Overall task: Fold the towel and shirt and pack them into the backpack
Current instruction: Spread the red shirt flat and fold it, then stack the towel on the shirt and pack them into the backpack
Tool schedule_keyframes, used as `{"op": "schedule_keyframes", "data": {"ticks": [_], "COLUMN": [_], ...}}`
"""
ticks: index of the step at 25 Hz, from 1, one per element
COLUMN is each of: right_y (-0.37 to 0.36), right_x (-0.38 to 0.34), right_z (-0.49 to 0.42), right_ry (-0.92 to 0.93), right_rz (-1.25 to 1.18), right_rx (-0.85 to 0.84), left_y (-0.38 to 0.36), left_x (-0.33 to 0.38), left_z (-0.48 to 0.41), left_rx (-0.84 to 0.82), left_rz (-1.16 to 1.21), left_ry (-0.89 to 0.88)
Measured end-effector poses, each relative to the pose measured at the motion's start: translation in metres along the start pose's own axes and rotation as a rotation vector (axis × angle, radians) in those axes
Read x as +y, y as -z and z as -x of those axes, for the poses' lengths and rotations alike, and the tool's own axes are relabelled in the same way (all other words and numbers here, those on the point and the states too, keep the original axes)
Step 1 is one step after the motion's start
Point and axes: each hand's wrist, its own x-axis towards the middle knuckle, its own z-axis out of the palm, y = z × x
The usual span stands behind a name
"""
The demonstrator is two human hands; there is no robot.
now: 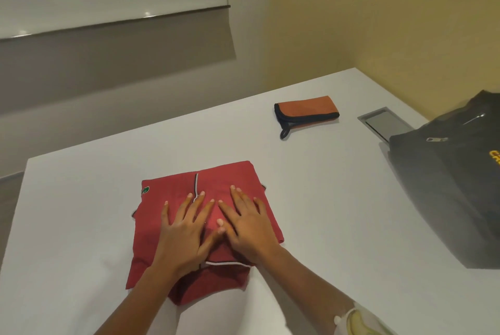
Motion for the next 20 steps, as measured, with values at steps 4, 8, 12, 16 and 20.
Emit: {"op": "schedule_keyframes", "data": {"ticks": [4,8,12,16,20], "right_y": [0.035,0.082,0.118,0.131,0.134], "right_x": [0.057,0.144,0.214,0.272,0.307], "right_z": [-0.012,-0.048,-0.081,-0.11,-0.144], "right_ry": [-0.029,-0.217,-0.404,-0.512,-0.61], "right_rz": [-0.034,-0.014,-0.007,-0.101,-0.229], "right_rx": [0.218,0.3,0.33,0.343,0.262], "left_y": [0.025,0.04,0.039,0.013,0.0], "left_x": [0.026,0.083,0.118,0.141,0.164], "left_z": [-0.048,-0.13,-0.206,-0.276,-0.324], "left_rx": [0.279,0.305,0.083,-0.069,-0.132], "left_rz": [-0.046,0.186,0.47,0.629,0.788], "left_ry": [0.082,0.257,0.398,0.528,0.629]}}
